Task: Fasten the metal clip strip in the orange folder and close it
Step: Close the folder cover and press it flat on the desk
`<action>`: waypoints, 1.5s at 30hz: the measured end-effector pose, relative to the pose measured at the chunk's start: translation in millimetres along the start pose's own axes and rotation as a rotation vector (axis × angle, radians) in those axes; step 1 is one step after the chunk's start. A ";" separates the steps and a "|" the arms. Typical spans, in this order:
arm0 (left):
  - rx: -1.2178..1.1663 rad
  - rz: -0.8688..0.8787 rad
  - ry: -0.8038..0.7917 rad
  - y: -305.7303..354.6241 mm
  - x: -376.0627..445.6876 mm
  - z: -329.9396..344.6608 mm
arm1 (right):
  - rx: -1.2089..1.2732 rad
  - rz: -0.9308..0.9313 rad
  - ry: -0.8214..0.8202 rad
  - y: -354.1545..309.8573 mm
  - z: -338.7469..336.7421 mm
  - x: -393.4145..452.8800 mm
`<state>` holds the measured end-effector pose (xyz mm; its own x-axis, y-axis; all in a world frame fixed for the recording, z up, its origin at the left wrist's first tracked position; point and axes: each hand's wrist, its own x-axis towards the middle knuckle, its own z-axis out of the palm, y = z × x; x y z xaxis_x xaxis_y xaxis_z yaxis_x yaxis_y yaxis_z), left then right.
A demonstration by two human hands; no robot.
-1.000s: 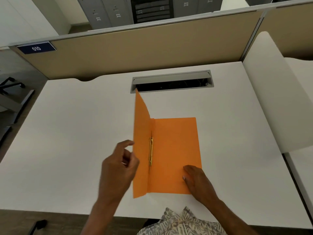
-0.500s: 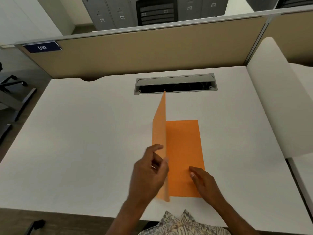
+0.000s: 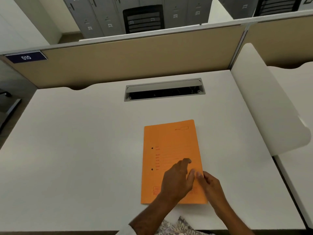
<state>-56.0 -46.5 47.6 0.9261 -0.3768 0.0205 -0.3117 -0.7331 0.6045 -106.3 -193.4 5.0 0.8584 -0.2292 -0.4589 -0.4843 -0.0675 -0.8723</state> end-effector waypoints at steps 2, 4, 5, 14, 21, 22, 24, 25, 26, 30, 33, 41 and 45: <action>0.094 0.020 -0.020 -20.1 -5.7 10.5 | -0.181 -0.049 0.045 9.7 0.1 4.7; 0.188 -0.020 -0.070 -40.5 -12.2 17.9 | -0.345 -0.116 0.095 18.1 0.7 8.1; 0.215 -0.068 -0.106 -48.7 -15.8 19.6 | -0.428 -0.145 0.110 21.4 1.3 8.9; 0.342 -0.211 -0.290 -92.9 -37.9 27.2 | -1.159 -0.367 -0.161 30.9 20.1 17.7; 0.344 -0.283 -0.274 -132.0 -49.1 14.8 | -1.257 -0.464 -0.346 24.8 55.6 26.1; 0.346 -0.293 -0.271 -138.3 -51.8 12.7 | -1.263 -0.490 -0.351 22.6 61.1 25.4; 0.350 -0.310 -0.263 -154.9 -55.9 4.7 | -1.283 -0.507 -0.350 14.8 75.3 25.2; 0.350 -0.316 -0.258 -163.4 -56.8 -0.2 | -1.253 -0.549 -0.326 13.6 83.6 26.3; 0.348 -0.321 -0.256 -171.8 -57.2 -5.5 | -1.200 -0.563 -0.342 14.8 92.3 27.3; 0.351 -0.353 -0.265 -212.5 -62.3 -34.2 | -1.239 -0.527 -0.381 13.8 140.8 34.5; 0.363 -0.370 -0.276 -247.1 -66.0 -60.9 | -1.295 -0.521 -0.427 -8.4 182.4 33.1; 0.359 -0.421 -0.292 -340.3 -59.2 -137.6 | -1.297 -0.569 -0.436 -39.8 300.0 59.0; 0.332 -0.433 -0.283 -372.8 -44.5 -169.0 | -1.283 -0.570 -0.426 -53.3 342.8 80.6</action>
<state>55.0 339.3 -44.1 0.9051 -0.1078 -0.4113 -0.0115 -0.9732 0.2297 46.7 124.7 -43.4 0.8544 0.4061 -0.3242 0.3105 -0.8992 -0.3083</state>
